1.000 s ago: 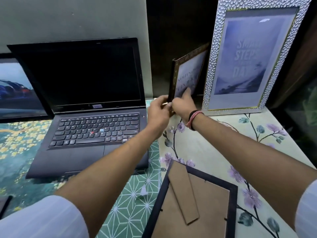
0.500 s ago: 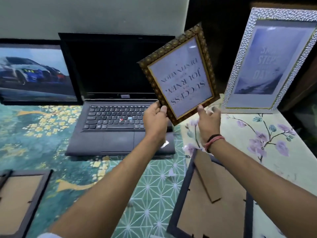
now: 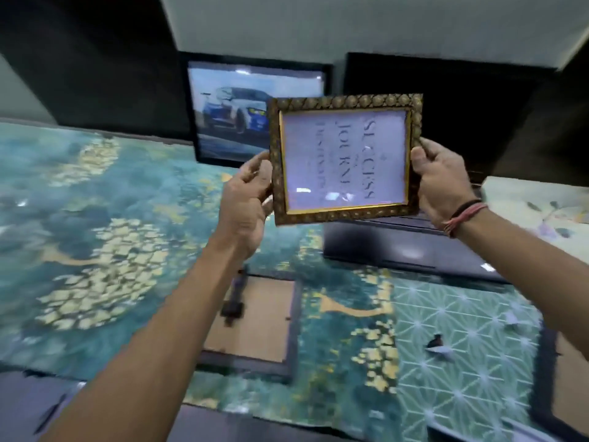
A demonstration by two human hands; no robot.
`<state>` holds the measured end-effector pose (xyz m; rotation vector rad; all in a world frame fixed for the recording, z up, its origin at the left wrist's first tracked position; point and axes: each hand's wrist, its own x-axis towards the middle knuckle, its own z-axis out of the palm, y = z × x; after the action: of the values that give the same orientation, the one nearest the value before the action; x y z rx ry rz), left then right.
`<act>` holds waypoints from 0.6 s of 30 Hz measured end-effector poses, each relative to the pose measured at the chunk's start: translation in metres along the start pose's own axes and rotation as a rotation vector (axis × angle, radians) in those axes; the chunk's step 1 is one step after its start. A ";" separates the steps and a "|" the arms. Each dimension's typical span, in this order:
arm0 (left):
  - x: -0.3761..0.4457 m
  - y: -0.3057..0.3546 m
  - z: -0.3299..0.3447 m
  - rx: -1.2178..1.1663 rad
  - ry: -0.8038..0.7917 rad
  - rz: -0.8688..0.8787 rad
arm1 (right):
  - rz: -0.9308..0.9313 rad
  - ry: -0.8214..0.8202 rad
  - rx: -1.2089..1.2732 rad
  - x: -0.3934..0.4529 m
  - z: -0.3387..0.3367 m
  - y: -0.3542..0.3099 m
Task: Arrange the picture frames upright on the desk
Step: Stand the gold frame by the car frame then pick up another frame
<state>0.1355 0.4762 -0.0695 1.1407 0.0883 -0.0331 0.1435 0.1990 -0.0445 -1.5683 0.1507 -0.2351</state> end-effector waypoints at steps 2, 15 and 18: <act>0.003 0.012 -0.041 0.027 -0.003 -0.013 | -0.062 -0.105 -0.080 0.002 0.051 -0.013; 0.036 0.029 -0.215 -0.614 0.347 -0.144 | 0.154 -0.358 0.005 -0.023 0.297 0.000; 0.050 0.040 -0.231 -0.613 0.343 -0.194 | 0.163 -0.303 -0.037 -0.010 0.334 0.002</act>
<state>0.1760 0.7035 -0.1327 0.5128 0.4818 0.0177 0.2151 0.5253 -0.0468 -1.5998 0.0447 0.1341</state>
